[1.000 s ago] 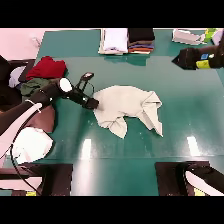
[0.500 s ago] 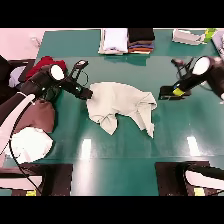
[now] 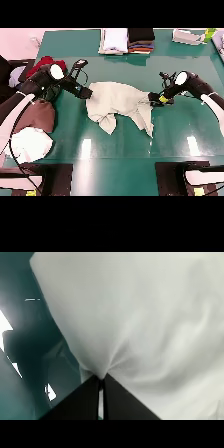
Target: Fold the shirts.
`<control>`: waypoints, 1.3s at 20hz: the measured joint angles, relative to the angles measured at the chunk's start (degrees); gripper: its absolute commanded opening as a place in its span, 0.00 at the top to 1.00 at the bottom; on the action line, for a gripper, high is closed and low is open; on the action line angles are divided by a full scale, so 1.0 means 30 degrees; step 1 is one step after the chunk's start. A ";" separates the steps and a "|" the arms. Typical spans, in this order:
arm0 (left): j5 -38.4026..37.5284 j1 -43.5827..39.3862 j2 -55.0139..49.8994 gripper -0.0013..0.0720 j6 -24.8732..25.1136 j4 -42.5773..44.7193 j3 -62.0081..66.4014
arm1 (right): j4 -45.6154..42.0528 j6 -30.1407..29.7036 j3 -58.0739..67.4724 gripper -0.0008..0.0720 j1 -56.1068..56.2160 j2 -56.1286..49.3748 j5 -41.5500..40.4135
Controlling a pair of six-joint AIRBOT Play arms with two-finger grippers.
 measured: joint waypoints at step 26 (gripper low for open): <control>-0.2208 -0.3373 0.5814 0.95 0.0867 0.3264 0.2608 | -0.3126 0.0656 0.4881 0.96 -0.1384 1.1060 0.6798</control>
